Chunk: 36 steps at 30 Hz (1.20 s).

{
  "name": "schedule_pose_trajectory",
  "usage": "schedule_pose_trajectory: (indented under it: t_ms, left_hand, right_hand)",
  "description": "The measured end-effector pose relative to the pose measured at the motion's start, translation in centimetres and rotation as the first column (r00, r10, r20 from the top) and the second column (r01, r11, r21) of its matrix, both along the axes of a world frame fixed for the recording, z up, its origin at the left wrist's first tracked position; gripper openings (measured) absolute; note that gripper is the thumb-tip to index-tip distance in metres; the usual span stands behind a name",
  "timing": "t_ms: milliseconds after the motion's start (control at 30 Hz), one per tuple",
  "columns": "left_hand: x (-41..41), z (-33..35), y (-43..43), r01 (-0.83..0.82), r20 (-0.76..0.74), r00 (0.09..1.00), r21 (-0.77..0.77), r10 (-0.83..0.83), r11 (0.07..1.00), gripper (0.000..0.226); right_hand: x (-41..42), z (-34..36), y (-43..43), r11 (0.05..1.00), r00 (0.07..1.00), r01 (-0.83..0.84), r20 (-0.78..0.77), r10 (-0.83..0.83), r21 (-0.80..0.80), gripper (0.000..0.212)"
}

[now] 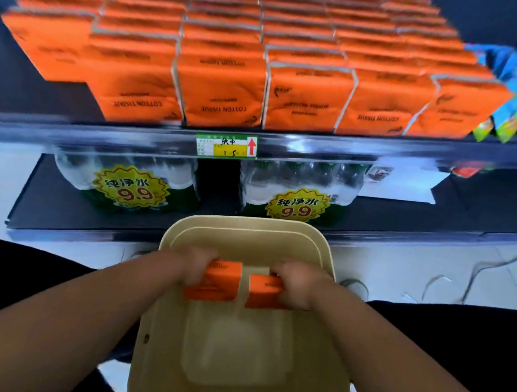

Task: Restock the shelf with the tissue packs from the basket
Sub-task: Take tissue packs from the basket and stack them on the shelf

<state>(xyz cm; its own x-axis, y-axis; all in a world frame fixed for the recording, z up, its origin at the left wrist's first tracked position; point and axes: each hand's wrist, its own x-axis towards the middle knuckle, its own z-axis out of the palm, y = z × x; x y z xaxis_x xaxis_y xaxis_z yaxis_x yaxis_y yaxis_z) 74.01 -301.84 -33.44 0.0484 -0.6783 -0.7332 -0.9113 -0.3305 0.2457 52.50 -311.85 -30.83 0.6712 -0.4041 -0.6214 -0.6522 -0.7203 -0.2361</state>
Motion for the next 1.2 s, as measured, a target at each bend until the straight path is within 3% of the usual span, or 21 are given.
schedule_pose_trajectory:
  t_ms: [500, 600, 833, 1100, 1200]
  left_hand:
    - [6.7, 19.2, 4.1, -0.066, -0.044, 0.998, -0.380, 0.053, 0.923, 0.035]
    - [9.3, 23.3, 6.6, -0.077, 0.002, 0.996, -0.442, 0.086, 0.894, 0.037]
    - [15.2, 30.8, 11.8, -0.218, -0.053, 0.973, -0.530, 0.224, 0.820, 0.031]
    - [21.9, 33.0, 12.1, -0.175, 0.181, 0.914, -0.631, 0.363, 0.756, 0.041]
    - [23.7, 31.5, 10.4, -0.196, 0.172, 0.891, -0.689, 0.421, 0.698, 0.043]
  right_hand:
    - [5.5, 17.9, -0.1, 0.984, 0.945, -0.084, 0.301, 0.129, -0.159, 0.046]
    - [8.3, 21.3, 0.9, 0.965, 0.916, -0.138, 0.342, 0.210, -0.222, 0.048]
    - [16.2, 27.7, 3.6, 0.880, 0.793, -0.253, 0.435, 0.427, -0.403, 0.050]
    - [23.4, 29.1, 6.1, 0.839, 0.683, -0.313, 0.508, 0.524, -0.445, 0.043]
    - [25.2, 28.2, 6.9, 0.833, 0.664, -0.344, 0.515, 0.542, -0.433, 0.044]
